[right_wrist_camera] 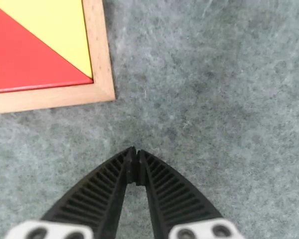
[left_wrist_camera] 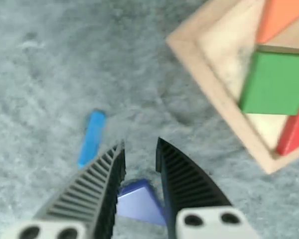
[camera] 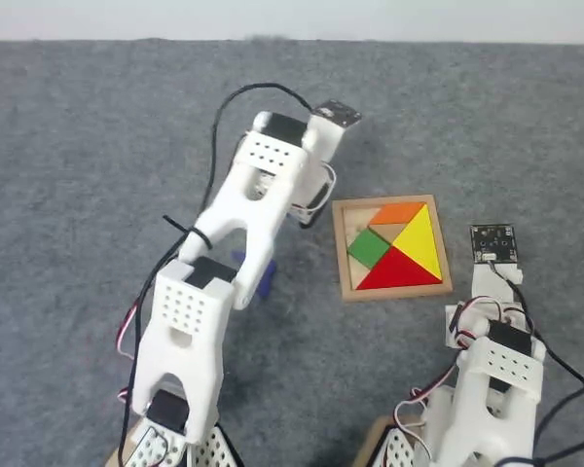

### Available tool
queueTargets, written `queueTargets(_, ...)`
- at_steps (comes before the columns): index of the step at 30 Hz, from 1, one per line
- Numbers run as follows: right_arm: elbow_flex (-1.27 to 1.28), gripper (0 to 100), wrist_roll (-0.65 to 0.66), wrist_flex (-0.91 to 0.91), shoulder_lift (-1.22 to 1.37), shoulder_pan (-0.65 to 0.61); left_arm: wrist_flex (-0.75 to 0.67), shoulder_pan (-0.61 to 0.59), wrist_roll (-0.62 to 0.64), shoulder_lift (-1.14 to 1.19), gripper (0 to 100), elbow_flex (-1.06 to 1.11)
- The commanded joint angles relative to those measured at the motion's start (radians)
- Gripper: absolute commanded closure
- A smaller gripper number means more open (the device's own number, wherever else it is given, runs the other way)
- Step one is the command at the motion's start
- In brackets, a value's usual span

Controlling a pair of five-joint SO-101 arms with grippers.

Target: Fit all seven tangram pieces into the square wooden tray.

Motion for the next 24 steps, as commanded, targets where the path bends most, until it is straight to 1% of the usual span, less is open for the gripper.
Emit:
queueTargets(1,-0.006,99.0,0.015,-0.019,-0.028,-0.012,-0.008,0.002,0.011,-0.049,90,-0.044)
queueTargets(3,-0.006,99.0,0.015,-0.019,-0.028,-0.012,-0.006,-0.025,-0.003,-0.051,90,-0.044)
queueTargets(8,-0.006,99.0,0.015,-0.019,-0.028,-0.012,0.012,-0.092,-0.069,-0.080,85,-0.038)
queueTargets(16,-0.006,99.0,0.015,-0.019,-0.028,-0.012,0.023,-0.138,-0.181,-0.080,85,-0.028)
queueTargets(21,-0.006,99.0,0.017,-0.019,-0.028,-0.013,-0.025,-0.187,-0.196,-0.023,85,-0.016)
queueTargets(24,-0.006,99.0,0.041,-0.019,-0.028,-0.013,-0.046,-0.193,-0.196,0.026,85,-0.018)
